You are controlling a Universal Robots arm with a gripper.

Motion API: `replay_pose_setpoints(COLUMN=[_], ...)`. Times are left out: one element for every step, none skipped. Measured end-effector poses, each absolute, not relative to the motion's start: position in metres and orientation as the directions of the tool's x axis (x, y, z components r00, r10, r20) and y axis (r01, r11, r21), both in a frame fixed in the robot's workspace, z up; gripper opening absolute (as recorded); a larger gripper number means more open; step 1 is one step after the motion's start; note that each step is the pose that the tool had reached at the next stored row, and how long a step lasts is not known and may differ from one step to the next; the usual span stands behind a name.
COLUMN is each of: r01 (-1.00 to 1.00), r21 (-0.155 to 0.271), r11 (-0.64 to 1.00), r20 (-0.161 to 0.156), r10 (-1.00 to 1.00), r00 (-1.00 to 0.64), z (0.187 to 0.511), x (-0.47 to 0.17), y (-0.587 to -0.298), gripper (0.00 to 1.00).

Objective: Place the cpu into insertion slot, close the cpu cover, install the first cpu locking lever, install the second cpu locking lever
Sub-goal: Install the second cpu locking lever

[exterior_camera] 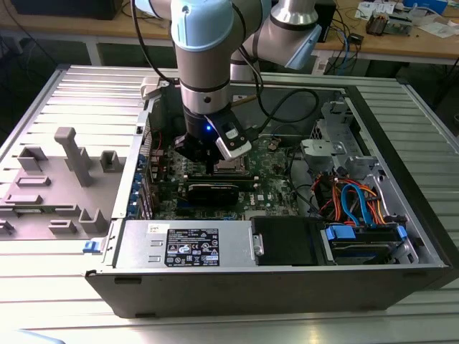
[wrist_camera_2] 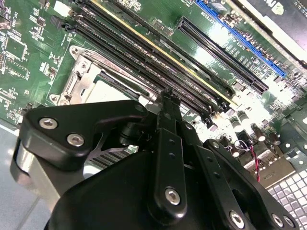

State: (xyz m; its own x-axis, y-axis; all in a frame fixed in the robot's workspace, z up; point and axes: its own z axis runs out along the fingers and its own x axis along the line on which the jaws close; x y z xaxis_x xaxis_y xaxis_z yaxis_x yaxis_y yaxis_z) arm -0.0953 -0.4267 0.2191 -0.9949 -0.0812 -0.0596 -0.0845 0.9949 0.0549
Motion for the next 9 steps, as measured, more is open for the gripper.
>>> replay_pose_setpoints(r01=[-0.085,-0.084,-0.085,-0.085,-0.084,-0.084,-0.084,-0.085,-0.085], r21=[0.059,0.063,0.065,0.069,0.069,0.069,0.07,0.073,0.074], r11=[0.995,0.994,0.994,0.994,0.994,0.994,0.994,0.994,0.994], r20=[-0.06,-0.06,-0.06,-0.061,-0.061,-0.061,-0.061,-0.061,-0.061], r10=[-0.081,-0.081,-0.081,-0.08,-0.08,-0.08,-0.08,-0.08,-0.08], r00=[-0.995,-0.995,-0.995,-0.995,-0.995,-0.995,-0.995,-0.995,-0.995], z=[0.2181,0.2172,0.2168,0.2158,0.2158,0.2157,0.2149,0.2132,0.2117], x=[-0.0958,-0.0963,-0.0965,-0.0967,-0.0967,-0.0967,-0.0968,-0.097,-0.0972], y=[-0.4267,-0.4267,-0.4267,-0.4267,-0.4267,-0.4267,-0.4267,-0.4267,-0.4266], gripper=[0.11,0.11,0.11,0.11,0.11,0.11,0.11,0.11,0.11])
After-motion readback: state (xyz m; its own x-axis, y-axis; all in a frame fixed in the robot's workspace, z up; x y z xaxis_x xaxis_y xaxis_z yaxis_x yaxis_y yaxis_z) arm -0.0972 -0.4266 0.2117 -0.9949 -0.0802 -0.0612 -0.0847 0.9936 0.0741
